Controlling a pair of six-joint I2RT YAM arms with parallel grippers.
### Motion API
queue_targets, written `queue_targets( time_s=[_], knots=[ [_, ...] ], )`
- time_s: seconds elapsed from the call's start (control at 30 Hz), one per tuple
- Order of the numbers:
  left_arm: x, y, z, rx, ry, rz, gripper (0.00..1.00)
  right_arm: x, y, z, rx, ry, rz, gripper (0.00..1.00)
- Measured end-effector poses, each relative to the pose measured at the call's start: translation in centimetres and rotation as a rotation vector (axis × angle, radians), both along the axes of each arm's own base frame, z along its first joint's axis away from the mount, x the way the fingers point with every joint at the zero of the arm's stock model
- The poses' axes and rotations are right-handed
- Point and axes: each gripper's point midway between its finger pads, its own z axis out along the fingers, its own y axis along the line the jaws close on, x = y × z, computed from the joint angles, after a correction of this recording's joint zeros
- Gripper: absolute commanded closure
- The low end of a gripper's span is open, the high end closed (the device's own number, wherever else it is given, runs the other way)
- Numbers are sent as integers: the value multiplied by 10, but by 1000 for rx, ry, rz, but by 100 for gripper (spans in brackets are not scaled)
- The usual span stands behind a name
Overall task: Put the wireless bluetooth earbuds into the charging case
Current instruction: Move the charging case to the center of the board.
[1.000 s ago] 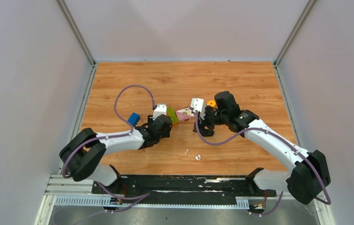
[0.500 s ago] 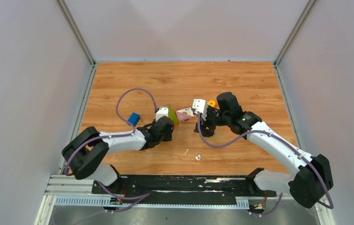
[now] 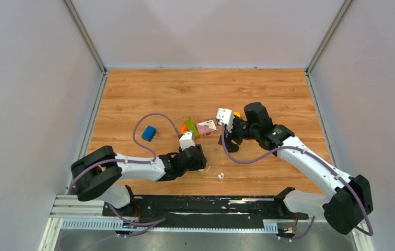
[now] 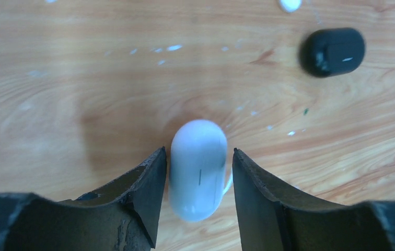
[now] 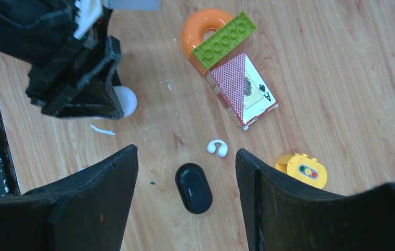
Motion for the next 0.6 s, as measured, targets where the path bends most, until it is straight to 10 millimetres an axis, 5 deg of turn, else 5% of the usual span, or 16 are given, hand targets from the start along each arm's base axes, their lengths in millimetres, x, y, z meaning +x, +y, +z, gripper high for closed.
queue_targets(
  time_s=[0.13,0.27,0.37,0.6],
  knots=[
    [9,-27,5,-13,-5,-17,38,2,-2,0,1,5,-12,30],
    [10,-29,14,7,-30,-31,38,2,-2,-2,10,32,-25,28],
    [8,-18,31,30,-59,-39,39,-1,1,-9,22,96,-37,28],
    [2,35,115,-89,-224,53,42,-16,16,-64,-4,417,-76,30]
  ],
)
